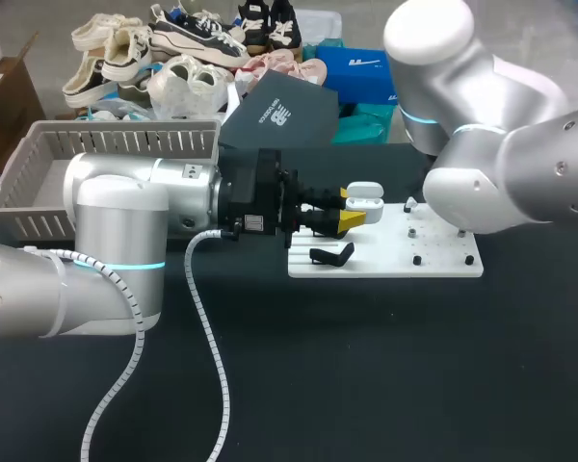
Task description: Pick up each earbud case from the left stands, insert the matching earbuds, close the lid, and place the case in the box.
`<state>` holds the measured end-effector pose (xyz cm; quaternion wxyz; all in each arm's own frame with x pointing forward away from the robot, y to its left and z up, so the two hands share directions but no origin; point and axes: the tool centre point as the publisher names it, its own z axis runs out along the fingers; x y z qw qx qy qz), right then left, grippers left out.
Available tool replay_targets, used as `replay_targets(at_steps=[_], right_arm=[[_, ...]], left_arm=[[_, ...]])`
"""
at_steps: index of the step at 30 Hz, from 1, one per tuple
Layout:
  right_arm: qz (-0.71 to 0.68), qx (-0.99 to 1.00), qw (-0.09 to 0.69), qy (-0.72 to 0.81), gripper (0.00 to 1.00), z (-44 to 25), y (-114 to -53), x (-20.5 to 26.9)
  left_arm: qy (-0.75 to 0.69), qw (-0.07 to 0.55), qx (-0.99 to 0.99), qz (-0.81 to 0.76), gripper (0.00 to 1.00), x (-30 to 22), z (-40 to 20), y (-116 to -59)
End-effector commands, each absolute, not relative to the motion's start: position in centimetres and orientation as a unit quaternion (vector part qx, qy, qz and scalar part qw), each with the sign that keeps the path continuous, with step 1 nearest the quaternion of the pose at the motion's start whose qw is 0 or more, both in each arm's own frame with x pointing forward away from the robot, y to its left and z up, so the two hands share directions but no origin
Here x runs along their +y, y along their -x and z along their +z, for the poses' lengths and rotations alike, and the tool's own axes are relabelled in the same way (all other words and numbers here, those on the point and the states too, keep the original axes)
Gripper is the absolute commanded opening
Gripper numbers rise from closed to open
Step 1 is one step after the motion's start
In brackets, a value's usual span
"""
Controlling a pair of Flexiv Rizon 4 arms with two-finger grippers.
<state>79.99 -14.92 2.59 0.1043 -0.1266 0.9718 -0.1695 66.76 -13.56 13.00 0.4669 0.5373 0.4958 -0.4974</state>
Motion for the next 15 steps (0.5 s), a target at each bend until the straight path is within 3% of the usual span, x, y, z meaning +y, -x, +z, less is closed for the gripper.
replay_targets(at_steps=[1,10,15], right_arm=[[-0.175,0.971,0.102,0.126,0.34,2.43,-80.24,-14.79],[-0.179,0.971,0.098,0.126,0.32,2.15,-80.40,-14.78],[-0.181,0.971,0.096,0.125,0.14,2.04,-80.47,-14.82]], left_arm=[[-0.538,0.466,0.495,-0.498,0.00,-13.60,12.99,-66.93],[-0.538,0.466,0.495,-0.498,0.00,-13.60,12.99,-66.93],[-0.538,0.466,0.495,-0.498,0.00,-13.60,12.99,-66.93]])
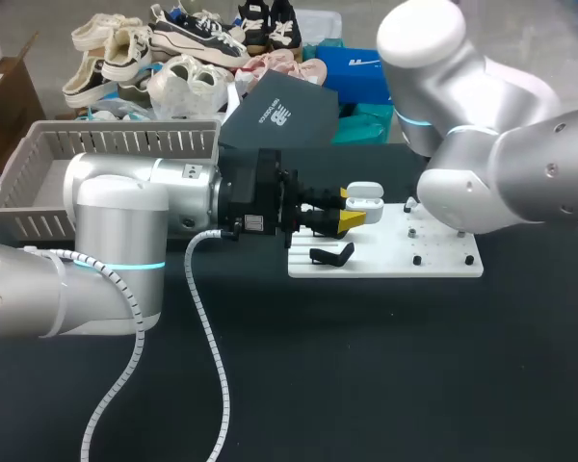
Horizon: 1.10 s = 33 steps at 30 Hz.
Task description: Pick up each earbud case from the left stands, insert the matching earbuds, close the lid, and place the case in the box.
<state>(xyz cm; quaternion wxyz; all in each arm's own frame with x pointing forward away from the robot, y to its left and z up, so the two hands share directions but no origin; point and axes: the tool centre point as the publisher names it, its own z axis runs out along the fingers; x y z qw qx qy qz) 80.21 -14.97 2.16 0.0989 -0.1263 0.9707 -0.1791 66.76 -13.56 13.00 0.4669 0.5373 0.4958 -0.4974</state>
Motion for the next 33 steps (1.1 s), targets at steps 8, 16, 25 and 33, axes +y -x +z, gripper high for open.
replay_targets(at_steps=[8,16,25,33], right_arm=[[-0.182,0.971,0.095,0.123,0.00,2.0,-80.2,-15.0],[-0.172,0.972,0.114,0.114,0.00,3.7,-79.7,-14.9],[-0.162,0.970,0.150,0.103,0.00,6.9,-77.9,-14.9],[-0.147,0.963,0.206,0.096,0.00,11.5,-75.0,-14.2]], left_arm=[[-0.538,0.466,0.495,-0.498,0.00,-13.6,13.0,-66.9],[-0.538,0.466,0.495,-0.498,0.00,-13.6,13.0,-66.9],[-0.538,0.466,0.495,-0.498,0.00,-13.6,13.0,-66.9],[-0.538,0.466,0.495,-0.498,0.00,-13.6,13.0,-66.9]])
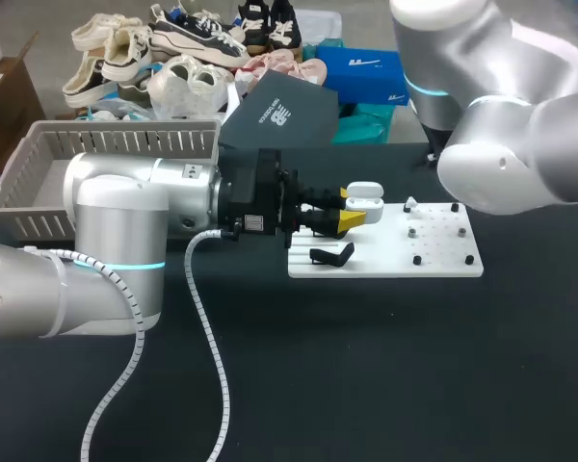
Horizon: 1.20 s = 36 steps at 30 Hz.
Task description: Pick up each earbud case from the left stands, insert the matching earbuds, close the lid, and place the case in the box.
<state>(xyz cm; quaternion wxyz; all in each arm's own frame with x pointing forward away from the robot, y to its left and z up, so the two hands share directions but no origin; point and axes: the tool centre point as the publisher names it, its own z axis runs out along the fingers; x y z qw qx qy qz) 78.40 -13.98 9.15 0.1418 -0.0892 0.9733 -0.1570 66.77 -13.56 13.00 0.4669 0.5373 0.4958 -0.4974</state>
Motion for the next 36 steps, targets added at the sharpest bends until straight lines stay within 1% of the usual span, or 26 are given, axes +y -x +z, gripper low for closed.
replay_targets(at_steps=[1,6,11,15,23,28,36], right_arm=[[-0.143,0.962,0.213,0.096,0.00,12.1,-74.6,-13.9],[-0.125,0.955,0.247,0.103,0.00,14.8,-72.6,-11.8],[-0.098,0.947,0.282,0.121,0.00,17.2,-70.2,-8.1],[-0.085,0.944,0.289,0.134,0.00,18.1,-68.7,-5.8],[-0.079,0.942,0.290,0.147,0.00,19.3,-66.4,-1.6],[-0.080,0.943,0.287,0.150,0.00,19.8,-65.6,0.1],[-0.099,0.948,0.255,0.161,0.00,20.1,-65.0,1.6]], left_arm=[[-0.538,0.466,0.495,-0.498,0.00,-13.6,13.0,-66.9],[-0.538,0.466,0.495,-0.498,0.00,-13.6,13.0,-66.9],[-0.538,0.466,0.495,-0.498,0.00,-13.6,13.0,-66.9],[-0.538,0.466,0.495,-0.498,0.00,-13.6,13.0,-66.9],[-0.538,0.466,0.495,-0.498,0.00,-13.6,13.0,-66.9],[-0.538,0.466,0.495,-0.498,0.00,-13.6,13.0,-66.9],[-0.538,0.466,0.495,-0.498,0.00,-13.6,13.0,-66.9]])
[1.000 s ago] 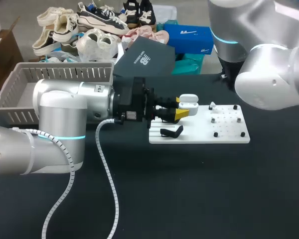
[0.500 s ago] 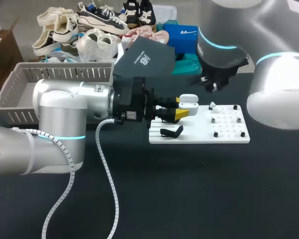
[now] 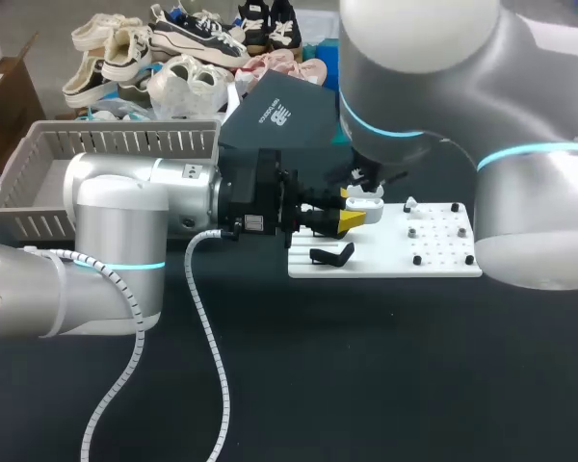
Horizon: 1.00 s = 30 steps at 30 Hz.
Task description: Pick up each earbud case from the left stands, insert the matching earbuds, close the lid, and place the case in the box.
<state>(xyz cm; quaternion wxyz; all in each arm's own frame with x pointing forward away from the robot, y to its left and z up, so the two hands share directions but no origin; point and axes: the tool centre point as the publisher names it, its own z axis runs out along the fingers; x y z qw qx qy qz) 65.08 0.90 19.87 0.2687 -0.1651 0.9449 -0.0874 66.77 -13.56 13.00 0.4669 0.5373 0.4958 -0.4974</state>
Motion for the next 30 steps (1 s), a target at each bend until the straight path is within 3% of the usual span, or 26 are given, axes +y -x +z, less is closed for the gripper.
replay_targets(at_steps=[1,14,30], right_arm=[[-0.102,0.949,0.250,0.161,0.00,20.1,-65.0,1.6],[-0.094,0.968,0.135,0.189,0.00,21.1,-62.8,1.6],[-0.101,0.970,0.127,0.182,0.00,20.7,-62.3,1.2]], left_arm=[[-0.538,0.466,0.495,-0.498,0.00,-13.6,13.0,-66.9],[-0.538,0.466,0.495,-0.498,0.00,-13.6,13.0,-66.9],[-0.538,0.466,0.495,-0.498,0.00,-13.6,13.0,-66.9]])
